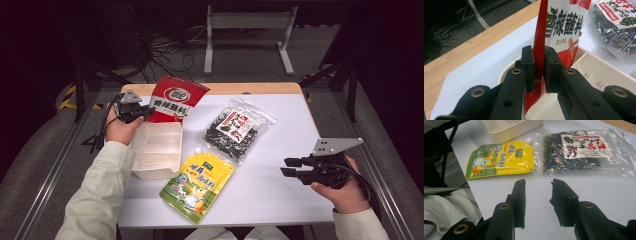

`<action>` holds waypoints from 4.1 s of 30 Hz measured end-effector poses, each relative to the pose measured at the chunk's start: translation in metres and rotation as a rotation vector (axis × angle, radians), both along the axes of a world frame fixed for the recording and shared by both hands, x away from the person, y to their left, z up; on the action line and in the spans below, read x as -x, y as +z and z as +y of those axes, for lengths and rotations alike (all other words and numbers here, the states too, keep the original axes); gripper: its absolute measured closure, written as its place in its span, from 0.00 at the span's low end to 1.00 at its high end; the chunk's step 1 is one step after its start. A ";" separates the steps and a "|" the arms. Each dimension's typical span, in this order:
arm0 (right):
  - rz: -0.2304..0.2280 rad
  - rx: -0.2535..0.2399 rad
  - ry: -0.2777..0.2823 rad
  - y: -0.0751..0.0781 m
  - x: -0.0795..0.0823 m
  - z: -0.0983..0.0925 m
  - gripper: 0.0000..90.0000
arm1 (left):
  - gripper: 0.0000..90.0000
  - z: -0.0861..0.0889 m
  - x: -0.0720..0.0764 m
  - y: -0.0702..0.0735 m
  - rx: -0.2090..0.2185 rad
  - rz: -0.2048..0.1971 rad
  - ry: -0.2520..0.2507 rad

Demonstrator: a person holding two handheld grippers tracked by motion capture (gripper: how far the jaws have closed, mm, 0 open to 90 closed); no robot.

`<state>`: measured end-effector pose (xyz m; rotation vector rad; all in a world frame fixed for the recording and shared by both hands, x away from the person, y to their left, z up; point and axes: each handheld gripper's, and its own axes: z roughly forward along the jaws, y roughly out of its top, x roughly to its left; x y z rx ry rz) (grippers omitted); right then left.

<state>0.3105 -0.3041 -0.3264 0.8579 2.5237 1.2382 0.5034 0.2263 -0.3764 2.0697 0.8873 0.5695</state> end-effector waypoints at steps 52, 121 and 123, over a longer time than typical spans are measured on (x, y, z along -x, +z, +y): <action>0.001 -0.002 -0.070 -0.003 -0.008 0.001 0.61 | 0.38 0.013 0.063 0.015 0.188 0.031 0.034; 0.105 0.007 -0.331 -0.044 -0.121 -0.004 0.53 | 0.92 0.013 0.150 -0.010 0.102 0.082 0.059; 0.110 0.024 -0.347 -0.049 -0.133 -0.003 0.51 | 0.90 0.016 0.156 -0.009 0.108 0.075 0.060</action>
